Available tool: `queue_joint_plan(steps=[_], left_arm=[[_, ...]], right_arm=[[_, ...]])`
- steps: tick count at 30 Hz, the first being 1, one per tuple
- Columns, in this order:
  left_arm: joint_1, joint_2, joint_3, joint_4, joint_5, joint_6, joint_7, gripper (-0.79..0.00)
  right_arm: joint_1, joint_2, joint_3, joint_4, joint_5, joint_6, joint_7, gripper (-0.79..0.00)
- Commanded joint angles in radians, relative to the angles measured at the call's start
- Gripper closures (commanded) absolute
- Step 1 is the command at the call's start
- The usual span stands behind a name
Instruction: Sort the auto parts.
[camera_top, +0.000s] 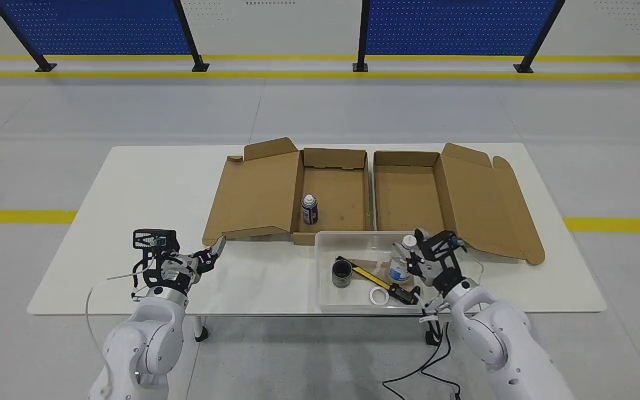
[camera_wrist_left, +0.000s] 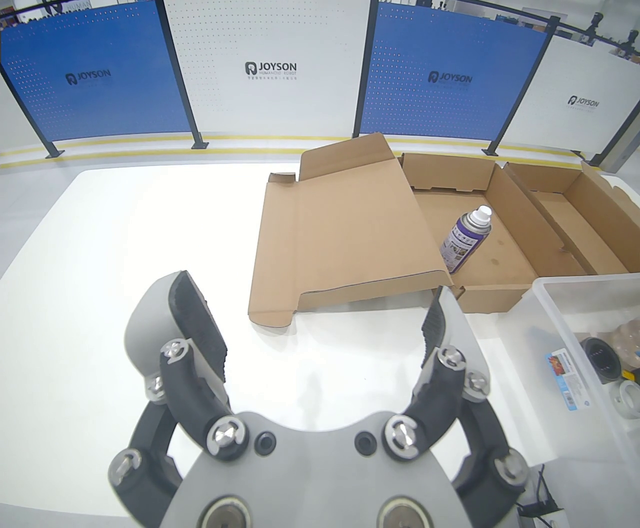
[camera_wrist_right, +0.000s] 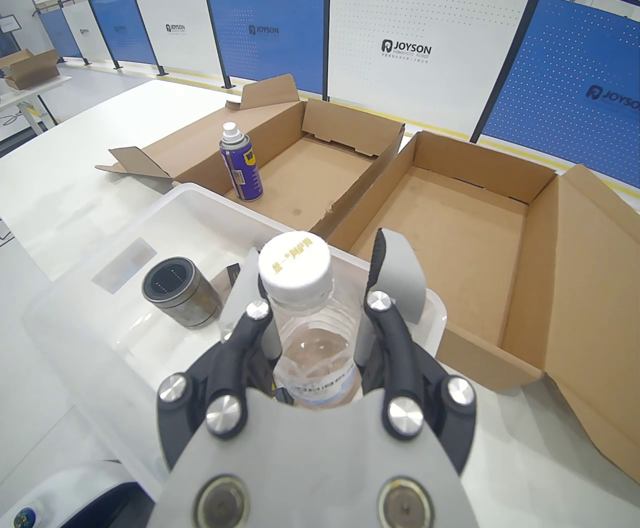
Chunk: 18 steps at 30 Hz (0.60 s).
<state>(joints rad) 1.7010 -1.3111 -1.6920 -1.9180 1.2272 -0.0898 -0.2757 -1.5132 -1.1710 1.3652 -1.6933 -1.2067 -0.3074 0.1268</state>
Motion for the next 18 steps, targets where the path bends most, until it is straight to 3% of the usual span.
queue_joint_plan(steps=[1,5,18], left_arm=[[0.0,0.0,0.0,0.0,0.0,0.0,0.0,-0.785],[0.0,0.0,0.0,0.0,0.0,0.0,0.0,-0.785],[0.0,0.0,0.0,0.0,0.0,0.0,0.0,-0.785]], right_arm=[[0.003,0.0,-0.001,0.0,-0.004,0.001,0.001,-0.212],[0.007,0.0,-0.001,0.0,-0.011,0.001,0.002,-0.012],[-0.012,0.004,0.037,-0.059,0.007,-0.002,-0.016,0.0]])
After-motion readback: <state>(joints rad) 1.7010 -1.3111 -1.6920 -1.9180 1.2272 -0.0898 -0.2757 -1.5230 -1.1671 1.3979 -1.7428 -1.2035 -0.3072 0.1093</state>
